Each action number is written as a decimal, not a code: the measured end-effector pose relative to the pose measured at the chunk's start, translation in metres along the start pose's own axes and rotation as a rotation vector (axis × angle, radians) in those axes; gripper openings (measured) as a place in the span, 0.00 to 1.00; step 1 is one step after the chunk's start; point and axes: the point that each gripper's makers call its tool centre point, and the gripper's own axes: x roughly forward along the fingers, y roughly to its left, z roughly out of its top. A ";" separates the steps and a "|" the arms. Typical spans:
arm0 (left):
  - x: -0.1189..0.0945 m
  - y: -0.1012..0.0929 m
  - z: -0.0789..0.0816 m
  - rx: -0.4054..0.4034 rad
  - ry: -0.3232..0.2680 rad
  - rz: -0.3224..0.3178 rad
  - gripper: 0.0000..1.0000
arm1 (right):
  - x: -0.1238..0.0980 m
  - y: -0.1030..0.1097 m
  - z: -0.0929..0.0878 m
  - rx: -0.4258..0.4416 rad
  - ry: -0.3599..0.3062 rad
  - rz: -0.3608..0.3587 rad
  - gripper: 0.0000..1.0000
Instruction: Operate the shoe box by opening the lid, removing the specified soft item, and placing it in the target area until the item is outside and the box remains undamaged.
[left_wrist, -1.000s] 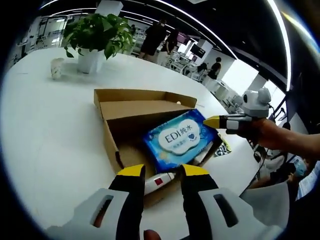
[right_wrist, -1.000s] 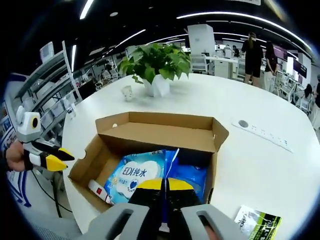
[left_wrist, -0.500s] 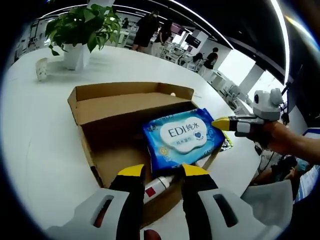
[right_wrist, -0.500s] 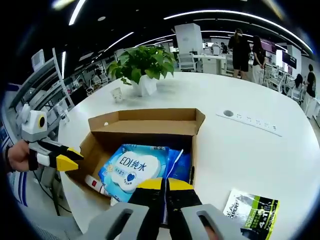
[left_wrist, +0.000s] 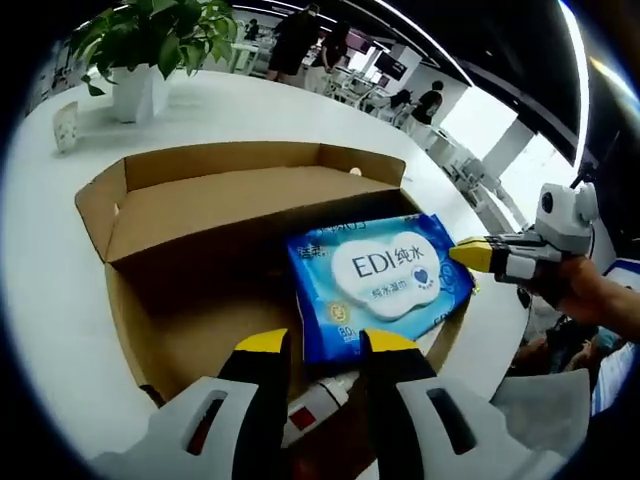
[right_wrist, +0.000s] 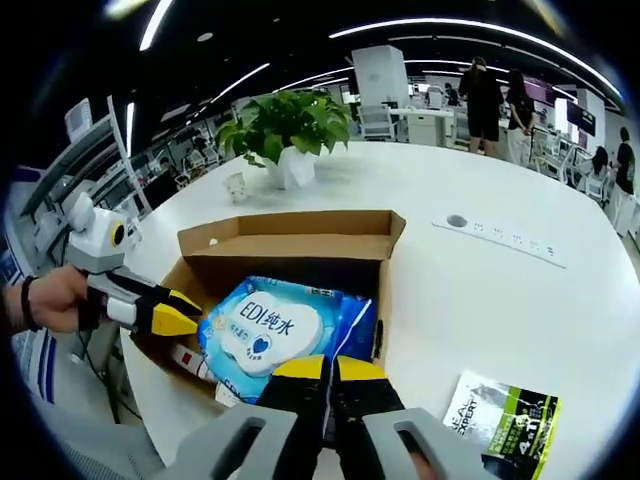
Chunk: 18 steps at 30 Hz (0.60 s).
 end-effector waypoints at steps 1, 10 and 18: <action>0.001 0.000 0.000 -0.001 0.003 0.000 0.27 | 0.000 0.000 0.000 0.003 0.000 0.001 0.00; 0.013 -0.001 -0.003 -0.064 0.021 -0.034 0.22 | -0.001 0.000 -0.001 -0.003 -0.015 0.016 0.00; 0.019 -0.006 -0.004 -0.055 0.028 -0.047 0.18 | 0.001 0.002 -0.007 0.055 -0.035 0.077 0.00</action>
